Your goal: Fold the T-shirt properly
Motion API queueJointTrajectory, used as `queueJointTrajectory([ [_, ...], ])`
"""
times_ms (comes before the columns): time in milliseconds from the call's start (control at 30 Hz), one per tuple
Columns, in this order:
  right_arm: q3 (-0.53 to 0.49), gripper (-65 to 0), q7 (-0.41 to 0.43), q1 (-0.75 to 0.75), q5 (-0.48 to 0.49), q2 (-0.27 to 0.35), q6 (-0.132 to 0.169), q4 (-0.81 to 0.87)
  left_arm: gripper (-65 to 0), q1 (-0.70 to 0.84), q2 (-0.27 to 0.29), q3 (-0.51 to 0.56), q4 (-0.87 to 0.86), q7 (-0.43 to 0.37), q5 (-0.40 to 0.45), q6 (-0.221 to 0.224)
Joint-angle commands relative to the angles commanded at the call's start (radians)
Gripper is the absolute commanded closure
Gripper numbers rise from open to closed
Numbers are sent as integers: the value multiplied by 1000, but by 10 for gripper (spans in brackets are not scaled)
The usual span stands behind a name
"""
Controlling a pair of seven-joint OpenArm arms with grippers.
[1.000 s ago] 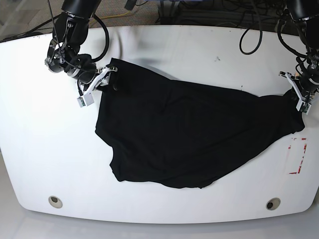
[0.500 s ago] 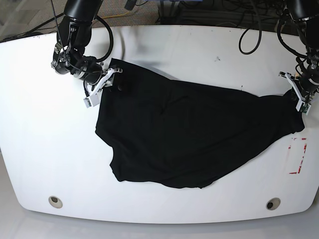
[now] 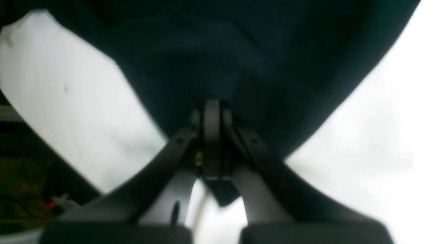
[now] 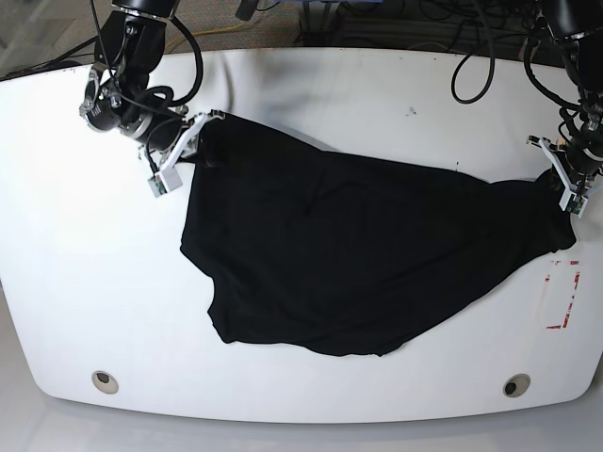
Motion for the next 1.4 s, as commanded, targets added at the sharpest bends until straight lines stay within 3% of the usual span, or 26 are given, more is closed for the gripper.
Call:
queueJointTrajectory([
  [67, 2, 0, 0, -51, 0, 0, 0, 43, 0, 2, 0, 0, 0, 0, 0, -36],
  [333, 20, 0, 37, -157, -8, -3, 0, 48, 0, 20, -2, -29, -5, 0, 2, -36],
  [500, 41, -295, 55, -74, -8, -8, 0, -51, 0, 20, -2, -29, -6, 0, 3, -36],
  [567, 41, -346, 57, -26, -8, -5, 0, -101, 0, 20, -2, -28, -6, 0, 5, -36],
  [900, 35, -347, 57, 160, -8, -2, 0, -322, 0, 20, -2, -28, -3, 0, 5, -36],
  [1400, 34, -350, 54, 176, -8, -43, 0, -347, 0, 20, -2, -28, -8, 0, 5, -36],
])
